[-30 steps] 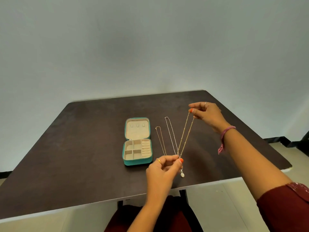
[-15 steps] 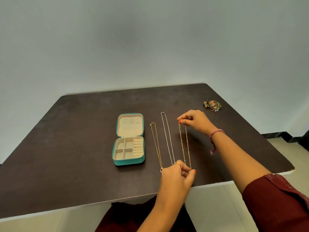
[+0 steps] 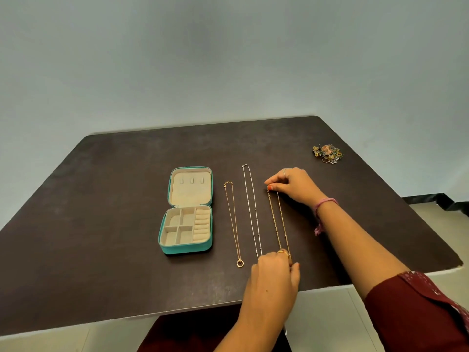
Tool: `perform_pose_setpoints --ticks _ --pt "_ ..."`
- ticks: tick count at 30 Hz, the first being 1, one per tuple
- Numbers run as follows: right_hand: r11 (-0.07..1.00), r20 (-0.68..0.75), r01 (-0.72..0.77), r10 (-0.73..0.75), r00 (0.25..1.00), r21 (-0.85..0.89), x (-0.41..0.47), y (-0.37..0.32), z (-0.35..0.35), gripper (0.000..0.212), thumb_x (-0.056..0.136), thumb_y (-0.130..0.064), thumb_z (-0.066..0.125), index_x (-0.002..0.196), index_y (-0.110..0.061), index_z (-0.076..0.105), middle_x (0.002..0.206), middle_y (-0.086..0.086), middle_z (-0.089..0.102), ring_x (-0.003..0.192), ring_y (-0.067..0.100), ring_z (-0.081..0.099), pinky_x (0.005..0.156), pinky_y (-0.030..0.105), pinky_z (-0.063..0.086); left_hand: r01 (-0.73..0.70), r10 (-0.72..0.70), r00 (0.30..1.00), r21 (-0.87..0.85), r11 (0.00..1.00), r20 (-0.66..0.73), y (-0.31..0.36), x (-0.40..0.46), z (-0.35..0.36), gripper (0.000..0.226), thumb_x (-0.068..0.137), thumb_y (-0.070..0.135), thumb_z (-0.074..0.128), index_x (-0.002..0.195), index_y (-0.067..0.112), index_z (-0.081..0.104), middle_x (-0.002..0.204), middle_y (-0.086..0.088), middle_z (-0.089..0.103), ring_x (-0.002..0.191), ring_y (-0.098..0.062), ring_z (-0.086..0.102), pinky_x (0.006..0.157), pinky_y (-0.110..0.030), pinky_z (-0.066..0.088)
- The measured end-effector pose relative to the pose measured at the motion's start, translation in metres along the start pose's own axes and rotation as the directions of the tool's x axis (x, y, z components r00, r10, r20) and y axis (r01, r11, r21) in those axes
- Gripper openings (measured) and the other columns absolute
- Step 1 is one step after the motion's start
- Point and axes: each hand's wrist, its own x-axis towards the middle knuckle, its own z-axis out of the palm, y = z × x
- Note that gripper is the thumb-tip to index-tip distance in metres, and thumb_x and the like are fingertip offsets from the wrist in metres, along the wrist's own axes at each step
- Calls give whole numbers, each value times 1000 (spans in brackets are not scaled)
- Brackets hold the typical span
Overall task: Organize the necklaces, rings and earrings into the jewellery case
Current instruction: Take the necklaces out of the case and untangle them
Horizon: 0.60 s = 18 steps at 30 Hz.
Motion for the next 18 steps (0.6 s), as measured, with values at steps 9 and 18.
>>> perform_pose_setpoints --ticks 9,18 --pt "993 83 10 -1 997 -118 7 0 -1 19 89 -17 65 106 -16 72 103 -6 62 93 5 55 82 16 38 -7 7 1000 53 999 0 0 0 2 31 98 34 40 86 13 59 86 -5 59 84 -25 61 74 -35 51" --pt "996 91 13 -4 996 -89 8 2 -1 19 88 -19 65 107 -17 72 95 -12 58 93 5 54 85 18 39 61 -61 998 -103 993 4 -2 1 -4 19 94 31 51 93 15 61 86 -3 66 82 -21 63 77 -38 52"
